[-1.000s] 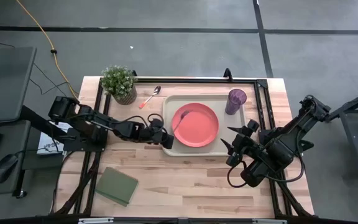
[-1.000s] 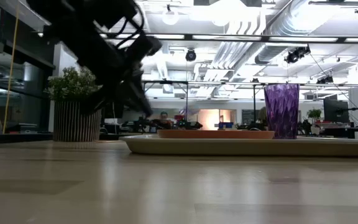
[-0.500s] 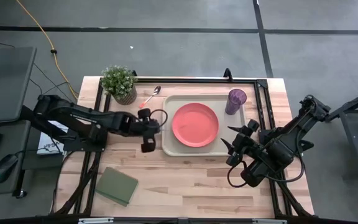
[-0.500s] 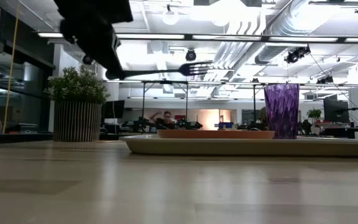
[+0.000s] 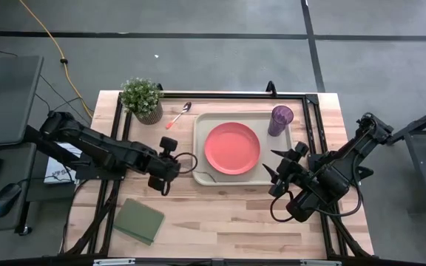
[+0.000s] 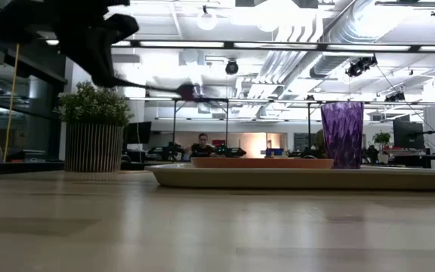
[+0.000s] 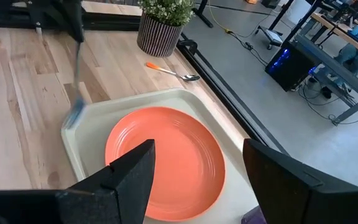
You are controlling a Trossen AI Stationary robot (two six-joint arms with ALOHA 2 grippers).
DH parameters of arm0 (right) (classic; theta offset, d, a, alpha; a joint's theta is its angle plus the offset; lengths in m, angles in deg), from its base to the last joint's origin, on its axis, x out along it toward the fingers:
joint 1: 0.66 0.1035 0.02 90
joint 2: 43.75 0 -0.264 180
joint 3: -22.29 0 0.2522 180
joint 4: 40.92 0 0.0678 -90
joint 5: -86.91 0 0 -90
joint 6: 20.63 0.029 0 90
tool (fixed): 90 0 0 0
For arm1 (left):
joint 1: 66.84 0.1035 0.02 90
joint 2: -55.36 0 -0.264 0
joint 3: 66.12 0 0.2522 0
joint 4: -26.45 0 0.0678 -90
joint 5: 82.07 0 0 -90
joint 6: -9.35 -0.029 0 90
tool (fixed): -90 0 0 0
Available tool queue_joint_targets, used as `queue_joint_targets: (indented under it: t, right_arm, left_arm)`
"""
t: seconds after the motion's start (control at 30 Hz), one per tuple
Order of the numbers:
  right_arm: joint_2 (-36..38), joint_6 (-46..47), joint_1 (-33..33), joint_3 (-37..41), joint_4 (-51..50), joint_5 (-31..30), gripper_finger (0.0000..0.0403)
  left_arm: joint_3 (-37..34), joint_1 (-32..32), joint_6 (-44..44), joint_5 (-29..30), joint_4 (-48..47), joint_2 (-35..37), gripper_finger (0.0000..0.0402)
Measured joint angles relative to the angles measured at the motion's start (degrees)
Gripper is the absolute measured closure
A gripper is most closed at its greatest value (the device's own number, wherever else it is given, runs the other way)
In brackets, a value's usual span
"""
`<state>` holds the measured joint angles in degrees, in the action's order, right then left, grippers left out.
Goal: Pick and place plate/cup/fork/spoon on tray
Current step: Put the blue fork on the white serving tray to the left of the orange plate
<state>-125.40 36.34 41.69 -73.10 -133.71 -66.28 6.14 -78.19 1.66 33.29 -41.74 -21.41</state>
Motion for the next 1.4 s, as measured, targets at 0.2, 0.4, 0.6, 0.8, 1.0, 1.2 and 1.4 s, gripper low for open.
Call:
queue_joint_targets:
  t: [0.2, 0.4, 0.6, 0.8, 1.0, 1.2, 1.4]
  right_arm:
    - [0.0, 0.12, 0.0, 0.0, 0.49, -0.65, 0.0167]
    - [0.02, 1.26, 0.0, 0.0, 0.22, -0.62, 0.0167]
    - [0.0, 1.53, -0.02, 0.0, 0.43, -0.1, 0.0167]
    - [0.0, 1.55, 0.0, 0.0, 0.43, 0.44, 0.0167]
    - [0.0, 1.61, -0.01, 0.0, 0.47, 0.44, 0.0167]
    - [0.0, 2.12, -0.01, 0.0, 0.46, 0.43, 0.0167]
    - [0.0, 1.99, 0.0, 0.0, 0.46, 0.43, 0.0167]
  left_arm:
    - [0.04, 2.35, -4.69, 4.38, -2.62, -4.68, 0.0402]
    - [0.04, 3.2, -8.31, 8.39, -3.46, -8.16, 0.0402]
    - [0.04, 5.51, -11.17, 16.11, -3.63, -8.37, 0.0402]
    - [0.04, 8.82, -14.86, 14.98, -2.76, -8.39, 0.0402]
    - [0.04, 10.62, -18.55, 16.06, 2.08, -8.38, 0.0402]
    - [0.07, 11.07, -21.05, 16.24, 9.65, -8.39, 0.0402]
    - [3.86, 8.59, -16.46, 16.19, 1.82, -8.34, 0.0402]
